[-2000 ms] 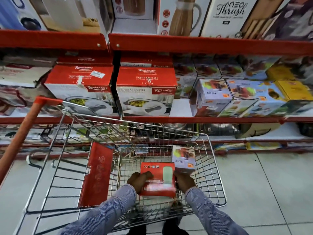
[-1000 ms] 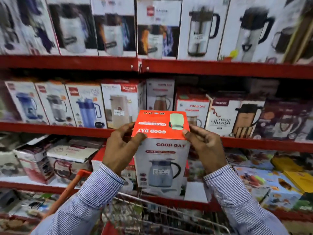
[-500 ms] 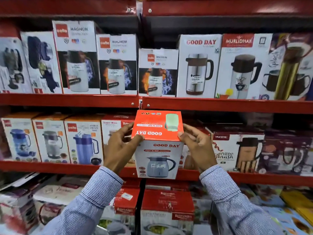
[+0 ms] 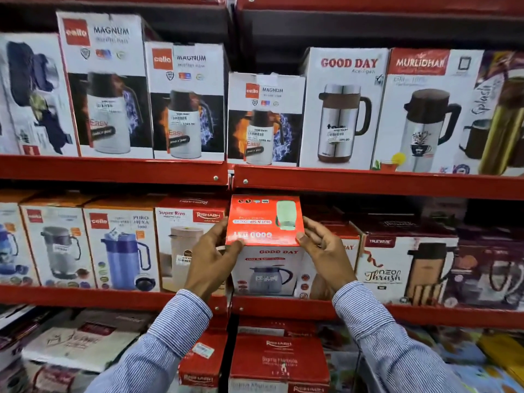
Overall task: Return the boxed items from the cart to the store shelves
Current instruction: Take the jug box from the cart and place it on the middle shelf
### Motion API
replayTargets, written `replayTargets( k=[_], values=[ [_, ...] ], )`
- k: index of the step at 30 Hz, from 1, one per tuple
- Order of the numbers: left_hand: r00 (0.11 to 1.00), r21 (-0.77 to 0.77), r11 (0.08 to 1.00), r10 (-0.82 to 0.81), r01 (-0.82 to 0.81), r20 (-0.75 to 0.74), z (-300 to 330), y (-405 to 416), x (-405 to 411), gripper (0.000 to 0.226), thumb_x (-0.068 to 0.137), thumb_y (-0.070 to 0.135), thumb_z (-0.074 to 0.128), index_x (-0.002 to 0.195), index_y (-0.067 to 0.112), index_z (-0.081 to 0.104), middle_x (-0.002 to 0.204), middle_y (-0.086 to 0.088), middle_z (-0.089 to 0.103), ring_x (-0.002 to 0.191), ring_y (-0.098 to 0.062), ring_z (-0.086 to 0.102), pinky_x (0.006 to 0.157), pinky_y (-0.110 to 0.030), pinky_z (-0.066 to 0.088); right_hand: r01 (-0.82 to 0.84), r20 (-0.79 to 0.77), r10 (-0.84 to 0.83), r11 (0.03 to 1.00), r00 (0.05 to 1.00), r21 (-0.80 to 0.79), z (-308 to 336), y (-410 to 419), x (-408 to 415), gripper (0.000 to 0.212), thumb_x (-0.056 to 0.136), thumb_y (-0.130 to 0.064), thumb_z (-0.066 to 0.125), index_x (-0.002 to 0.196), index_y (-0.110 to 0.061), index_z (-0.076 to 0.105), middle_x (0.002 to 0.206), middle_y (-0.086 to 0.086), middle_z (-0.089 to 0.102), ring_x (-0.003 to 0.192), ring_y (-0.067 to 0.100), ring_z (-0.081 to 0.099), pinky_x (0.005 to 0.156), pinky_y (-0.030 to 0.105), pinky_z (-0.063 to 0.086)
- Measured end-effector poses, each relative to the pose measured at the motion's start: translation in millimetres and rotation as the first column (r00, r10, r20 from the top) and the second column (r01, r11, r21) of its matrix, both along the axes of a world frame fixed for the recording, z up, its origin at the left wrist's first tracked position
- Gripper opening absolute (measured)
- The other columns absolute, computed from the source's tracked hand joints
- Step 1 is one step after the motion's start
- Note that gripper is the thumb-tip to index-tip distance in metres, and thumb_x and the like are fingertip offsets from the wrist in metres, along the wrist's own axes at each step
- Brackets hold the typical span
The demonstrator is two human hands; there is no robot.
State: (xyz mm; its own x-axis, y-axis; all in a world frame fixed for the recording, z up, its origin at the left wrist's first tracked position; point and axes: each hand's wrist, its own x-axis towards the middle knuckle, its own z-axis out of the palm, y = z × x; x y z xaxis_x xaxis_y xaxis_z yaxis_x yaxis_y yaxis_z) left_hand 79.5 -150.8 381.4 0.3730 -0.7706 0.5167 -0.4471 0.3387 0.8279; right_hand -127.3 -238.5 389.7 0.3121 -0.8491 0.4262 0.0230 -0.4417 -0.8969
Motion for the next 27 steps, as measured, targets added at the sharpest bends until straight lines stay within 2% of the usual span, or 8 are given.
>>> replayTargets(
  k=[2,4,6,8,13,17,22,27],
  values=[
    [1.000,0.006,1.000,0.006,-0.006,0.003,1,-7,0,0.038,0.093,0.015,0.060,0.127,0.032,0.056,0.109,0.011,0.071,0.099,-0.003,0.067,0.078,-0.021,0.058,0.021,-0.003,-0.021,1.000,1.000,0.000,-1,-7,3,0.049,0.089,-0.023,0.062,0.136,-0.018,0.051,0.128,0.003,0.065,0.110,0.006,0.064,0.080,0.014,0.053],
    [1.000,0.012,1.000,0.007,-0.007,0.008,4,-13,-2,0.033,0.094,0.018,0.059,0.123,0.033,0.055,0.104,0.017,0.069,0.095,0.002,0.066,0.076,-0.021,0.059,0.032,0.006,-0.032,0.999,0.999,0.007,-1,-13,4,0.048,0.089,-0.025,0.062,0.135,-0.017,0.050,0.129,0.006,0.064,0.114,0.010,0.062,0.091,0.021,0.053],
    [0.999,0.002,0.999,0.037,-0.037,0.007,7,-21,-2,0.032,0.094,0.023,0.059,0.126,0.026,0.056,0.107,0.012,0.071,0.096,-0.003,0.068,0.080,-0.029,0.061,0.030,0.006,-0.030,0.999,1.000,0.012,0,-20,5,0.052,0.088,-0.026,0.063,0.137,-0.016,0.049,0.133,0.007,0.061,0.121,0.013,0.059,0.099,0.029,0.050],
    [0.996,-0.019,0.996,0.085,-0.085,0.008,10,-29,-3,0.035,0.093,0.027,0.061,0.128,0.022,0.054,0.113,0.007,0.071,0.099,-0.006,0.068,0.085,-0.030,0.060,0.026,-0.012,-0.025,1.000,1.000,0.015,1,-26,6,0.059,0.086,-0.027,0.066,0.139,-0.015,0.045,0.136,0.004,0.059,0.124,0.013,0.056,0.097,0.025,0.050],
    [0.958,-0.068,0.958,0.282,-0.278,0.052,14,-44,-10,0.030,0.091,0.031,0.064,0.118,0.019,0.056,0.111,0.000,0.073,0.095,-0.010,0.069,0.079,-0.019,0.058,0.049,0.006,-0.049,0.998,0.999,0.027,5,-39,13,0.064,0.082,-0.023,0.071,0.140,-0.014,0.044,0.133,0.007,0.061,0.118,0.014,0.060,0.094,0.034,0.054],
    [0.928,-0.040,0.938,0.346,-0.344,0.136,19,-50,-18,0.033,0.093,0.031,0.061,0.122,0.014,0.060,0.109,-0.006,0.074,0.081,-0.008,0.062,0.057,0.003,0.045,0.059,-0.018,-0.059,0.998,0.998,0.017,3,-49,17,0.048,0.081,-0.030,0.071,0.126,-0.035,0.055,0.124,0.004,0.068,0.114,0.015,0.064,0.094,0.043,0.055],
    [0.915,-0.008,0.939,0.337,-0.344,0.222,15,-57,-23,0.053,0.090,0.030,0.064,0.138,0.011,0.050,0.127,-0.009,0.067,0.112,-0.022,0.066,0.097,-0.029,0.052,0.171,-0.244,-0.210,0.970,0.947,-0.172,13,-50,20,0.041,0.089,-0.029,0.062,0.129,-0.028,0.056,0.123,0.002,0.068,0.115,0.015,0.063,0.095,0.036,0.054],
    [0.913,0.044,0.945,0.302,-0.325,0.273,2,-58,-21,0.073,0.085,0.037,0.068,0.147,0.019,0.035,0.142,-0.007,0.055,0.127,-0.024,0.055,0.108,-0.045,0.047,0.161,-0.383,-0.233,0.964,0.894,-0.210,17,-46,18,0.054,0.091,-0.027,0.059,0.142,-0.026,0.042,0.135,0.006,0.060,0.127,0.022,0.054,0.105,0.038,0.046]
  ],
)
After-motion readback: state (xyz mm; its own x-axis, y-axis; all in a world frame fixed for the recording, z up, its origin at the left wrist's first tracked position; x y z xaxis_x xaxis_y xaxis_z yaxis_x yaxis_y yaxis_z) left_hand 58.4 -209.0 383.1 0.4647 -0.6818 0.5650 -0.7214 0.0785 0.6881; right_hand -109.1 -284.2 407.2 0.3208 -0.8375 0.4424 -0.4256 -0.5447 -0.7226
